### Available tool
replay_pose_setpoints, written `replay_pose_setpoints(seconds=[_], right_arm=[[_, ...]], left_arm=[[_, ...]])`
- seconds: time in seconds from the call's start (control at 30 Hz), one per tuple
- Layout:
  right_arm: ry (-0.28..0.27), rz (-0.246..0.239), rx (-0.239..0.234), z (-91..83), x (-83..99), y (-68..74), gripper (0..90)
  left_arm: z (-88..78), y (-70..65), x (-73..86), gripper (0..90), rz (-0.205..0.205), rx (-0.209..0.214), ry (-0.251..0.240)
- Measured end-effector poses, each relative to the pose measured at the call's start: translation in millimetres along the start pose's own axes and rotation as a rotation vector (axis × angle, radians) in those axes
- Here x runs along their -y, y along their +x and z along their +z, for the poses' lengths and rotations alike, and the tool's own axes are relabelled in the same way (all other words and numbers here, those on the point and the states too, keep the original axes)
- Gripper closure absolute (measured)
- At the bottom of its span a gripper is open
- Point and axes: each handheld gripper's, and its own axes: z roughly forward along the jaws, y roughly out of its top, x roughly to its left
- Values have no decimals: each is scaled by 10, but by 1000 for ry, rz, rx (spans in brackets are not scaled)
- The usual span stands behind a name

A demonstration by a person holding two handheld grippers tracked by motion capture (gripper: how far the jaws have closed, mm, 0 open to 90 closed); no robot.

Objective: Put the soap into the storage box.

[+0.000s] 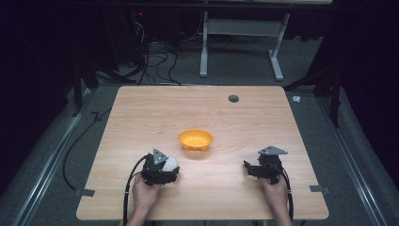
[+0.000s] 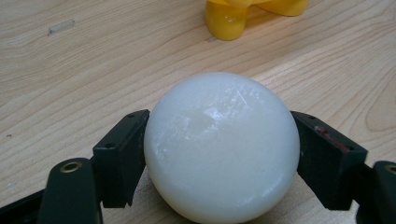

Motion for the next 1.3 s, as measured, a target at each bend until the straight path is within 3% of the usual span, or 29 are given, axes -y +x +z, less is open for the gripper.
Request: replay_pose_setpoints(seconds=[0.27, 0.5, 0.7, 0.83, 0.97, 1.3], right_arm=[[0, 0, 0, 0, 0, 0, 210], [0, 0, 0, 0, 0, 0, 210], [-1, 1, -1, -1, 1, -1, 210], [-1, -1, -4, -2, 2, 0, 210], [3, -5, -5, 0, -2, 5, 210], [1, -11, -14, -5, 4, 22, 211]], left_arm=[[-26, -14, -4, 244, 24, 24, 6], [-85, -31, -33, 244, 20, 38, -6], [-148, -89, -94, 245, 39, 63, -10], [-183, -97, -145, 244, 30, 82, -3], [-213, -116, -201, 245, 51, 82, 10], [-235, -164, -297, 245, 58, 99, -2]])
